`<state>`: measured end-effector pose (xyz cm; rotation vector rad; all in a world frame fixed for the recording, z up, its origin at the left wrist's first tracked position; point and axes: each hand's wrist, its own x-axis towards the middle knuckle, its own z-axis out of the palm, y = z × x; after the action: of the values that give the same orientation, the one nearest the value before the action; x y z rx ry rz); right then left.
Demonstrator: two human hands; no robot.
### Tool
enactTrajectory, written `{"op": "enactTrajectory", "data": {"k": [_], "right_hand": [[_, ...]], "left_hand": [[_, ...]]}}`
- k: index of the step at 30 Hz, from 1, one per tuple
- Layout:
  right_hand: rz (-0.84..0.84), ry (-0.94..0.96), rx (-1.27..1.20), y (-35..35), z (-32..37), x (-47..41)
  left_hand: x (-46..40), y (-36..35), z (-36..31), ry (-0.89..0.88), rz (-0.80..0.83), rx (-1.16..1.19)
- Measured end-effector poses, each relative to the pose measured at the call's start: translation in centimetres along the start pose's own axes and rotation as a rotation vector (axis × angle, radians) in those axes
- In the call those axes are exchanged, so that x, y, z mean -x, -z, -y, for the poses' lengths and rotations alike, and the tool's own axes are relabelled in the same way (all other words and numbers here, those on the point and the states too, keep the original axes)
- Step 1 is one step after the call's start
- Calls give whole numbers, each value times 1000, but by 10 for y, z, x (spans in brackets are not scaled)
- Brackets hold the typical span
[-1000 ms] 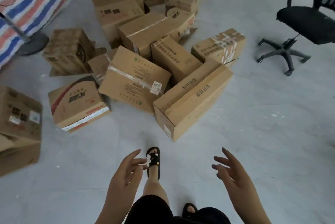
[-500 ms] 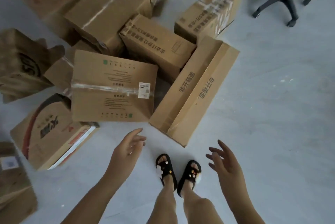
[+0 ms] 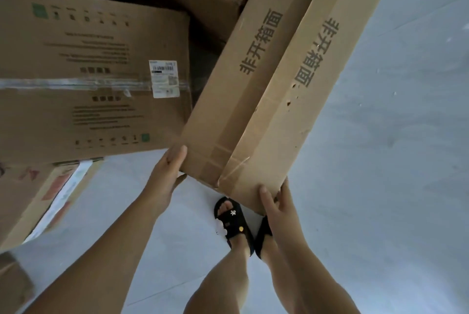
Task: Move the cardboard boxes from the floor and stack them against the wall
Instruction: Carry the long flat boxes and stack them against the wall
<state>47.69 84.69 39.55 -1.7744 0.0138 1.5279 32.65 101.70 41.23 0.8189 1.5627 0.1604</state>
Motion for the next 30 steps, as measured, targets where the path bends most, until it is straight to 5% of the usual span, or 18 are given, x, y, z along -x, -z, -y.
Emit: {"op": "enactTrajectory", "data": {"k": [10, 18, 30], "right_hand": [[-208, 184, -407, 25, 89, 65], [-279, 217, -333, 47, 157, 178], [-238, 341, -249, 91, 142, 346]], "left_hand": [[71, -49, -47, -68, 30, 248], [199, -60, -123, -122, -8, 290], [380, -53, -98, -226, -10, 390]]}}
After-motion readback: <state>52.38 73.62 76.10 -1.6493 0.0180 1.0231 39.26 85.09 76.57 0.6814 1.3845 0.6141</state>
